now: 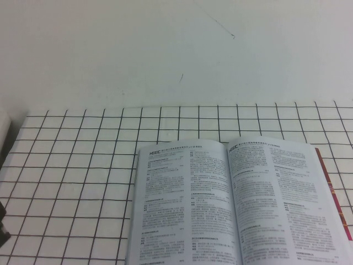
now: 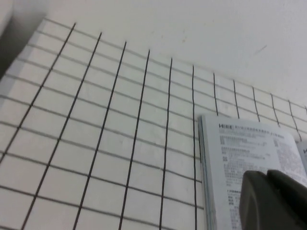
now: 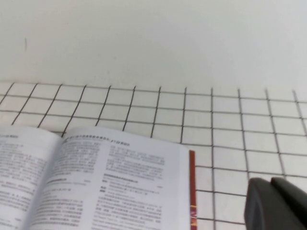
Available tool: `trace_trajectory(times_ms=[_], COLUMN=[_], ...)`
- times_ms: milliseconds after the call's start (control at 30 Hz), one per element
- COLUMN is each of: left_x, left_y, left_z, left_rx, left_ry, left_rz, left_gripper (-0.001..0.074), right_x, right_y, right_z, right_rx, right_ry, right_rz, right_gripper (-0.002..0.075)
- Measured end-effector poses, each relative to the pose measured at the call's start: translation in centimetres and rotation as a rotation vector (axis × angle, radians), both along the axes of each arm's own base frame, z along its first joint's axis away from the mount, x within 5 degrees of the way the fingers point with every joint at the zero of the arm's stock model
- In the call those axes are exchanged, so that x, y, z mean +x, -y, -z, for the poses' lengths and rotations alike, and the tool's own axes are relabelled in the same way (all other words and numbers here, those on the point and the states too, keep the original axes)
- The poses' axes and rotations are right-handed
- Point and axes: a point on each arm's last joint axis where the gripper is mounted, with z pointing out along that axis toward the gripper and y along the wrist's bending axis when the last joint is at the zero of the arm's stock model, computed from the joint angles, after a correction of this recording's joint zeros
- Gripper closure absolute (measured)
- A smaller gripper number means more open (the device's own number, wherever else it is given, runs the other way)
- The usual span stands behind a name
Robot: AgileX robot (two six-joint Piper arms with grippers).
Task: Close book
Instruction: 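Close the open booklet and leave it lying on the table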
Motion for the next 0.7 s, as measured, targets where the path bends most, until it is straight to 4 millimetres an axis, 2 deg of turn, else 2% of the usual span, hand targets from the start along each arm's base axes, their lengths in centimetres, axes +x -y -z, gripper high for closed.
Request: trace_trajectory(times_ms=[200,300,467,700], left_x=[0.9,1.6,3.2,5.3], left_y=[0.3,0.4,0.7,1.6], left_z=[2.2,2.6,3.3,4.9], left_rx=[-0.034,-0.071,-0.085,-0.046], left_ry=[-0.140,-0.175,-0.213,-0.279], left_rz=[0.010,0.005,0.019,0.143], left_gripper=[0.0739,0.0739,0.0739,0.0739], right_x=[2.1,2.6,4.0,7.5], right_y=[-1.5,-2.3,-3.7,-6.0], right_z=[2.7,3.6,3.3,2.7], right_rx=[0.148,0.123,0.053,0.164], right_ry=[-0.172,-0.317,-0.515,-0.575], right_rz=[-0.013,-0.084,-0.275,-0.464], right_gripper=[0.0729,0.0729,0.0729,0.0729])
